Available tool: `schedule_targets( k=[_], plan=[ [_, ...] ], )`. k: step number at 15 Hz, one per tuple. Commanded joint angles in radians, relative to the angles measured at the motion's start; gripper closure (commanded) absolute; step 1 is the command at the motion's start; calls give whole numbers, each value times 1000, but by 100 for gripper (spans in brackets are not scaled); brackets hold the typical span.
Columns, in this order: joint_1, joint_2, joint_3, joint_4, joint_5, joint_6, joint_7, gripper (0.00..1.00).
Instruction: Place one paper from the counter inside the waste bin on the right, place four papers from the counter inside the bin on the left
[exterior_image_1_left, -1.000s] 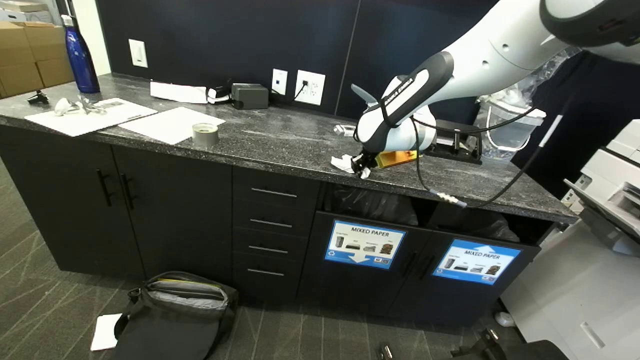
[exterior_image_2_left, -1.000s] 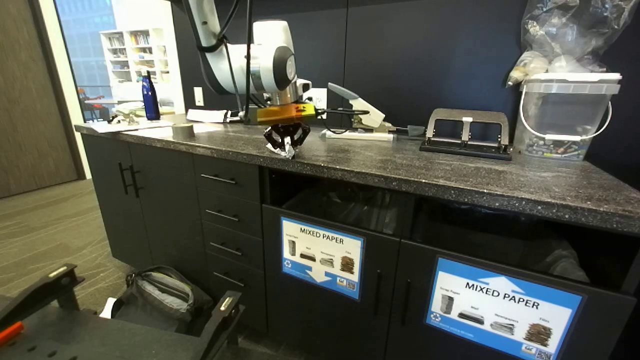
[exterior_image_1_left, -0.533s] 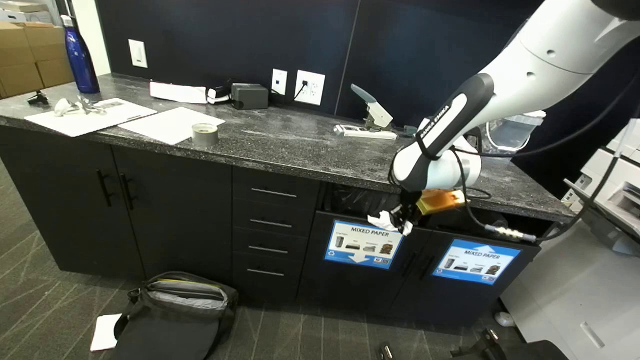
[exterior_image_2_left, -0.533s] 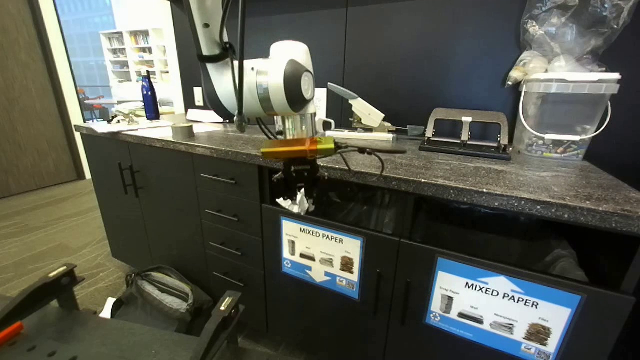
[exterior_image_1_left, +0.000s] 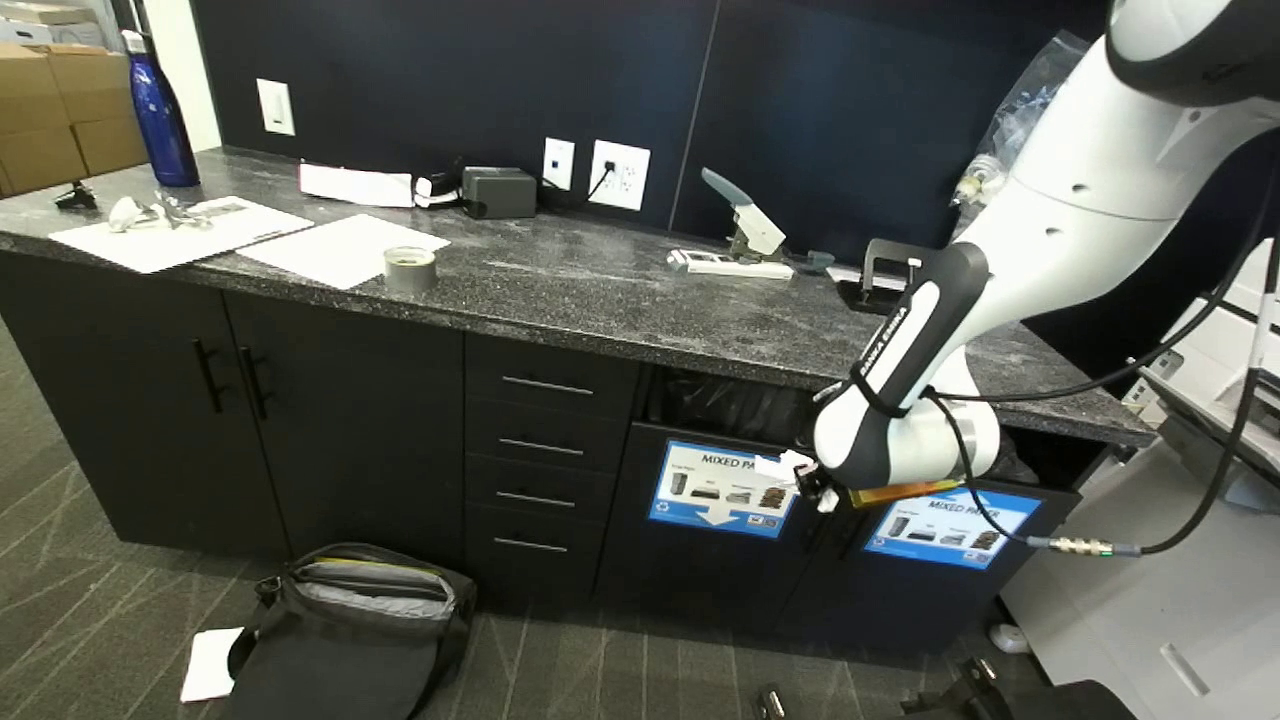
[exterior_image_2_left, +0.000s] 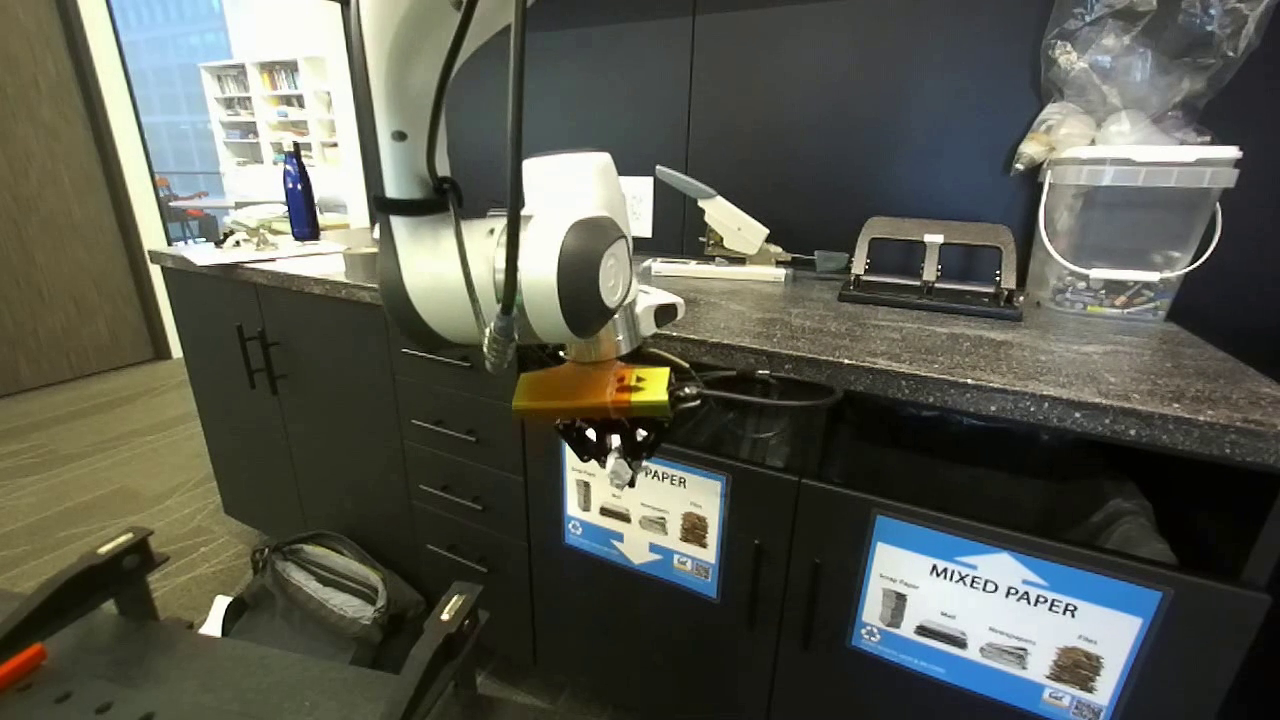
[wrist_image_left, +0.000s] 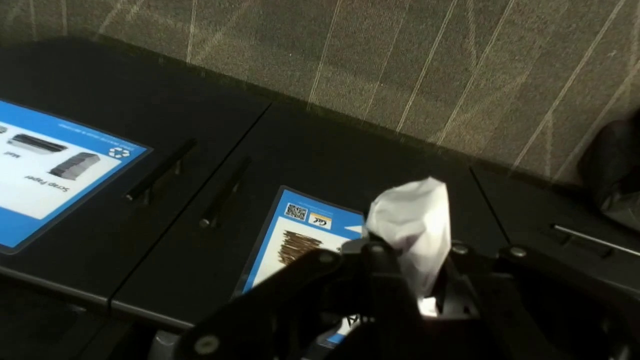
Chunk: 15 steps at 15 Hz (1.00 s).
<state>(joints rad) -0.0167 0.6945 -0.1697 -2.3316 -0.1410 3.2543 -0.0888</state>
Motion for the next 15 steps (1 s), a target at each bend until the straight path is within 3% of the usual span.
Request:
schedule_targets(
  k=[1, 4, 7, 15],
  plan=[
    [70, 105, -49, 7, 71, 247, 25, 93],
    [88, 178, -40, 45, 163, 413, 11, 93],
    [102, 255, -20, 112, 242, 504, 13, 93],
    [175, 443, -13, 382, 410, 535, 23, 92]
  ],
)
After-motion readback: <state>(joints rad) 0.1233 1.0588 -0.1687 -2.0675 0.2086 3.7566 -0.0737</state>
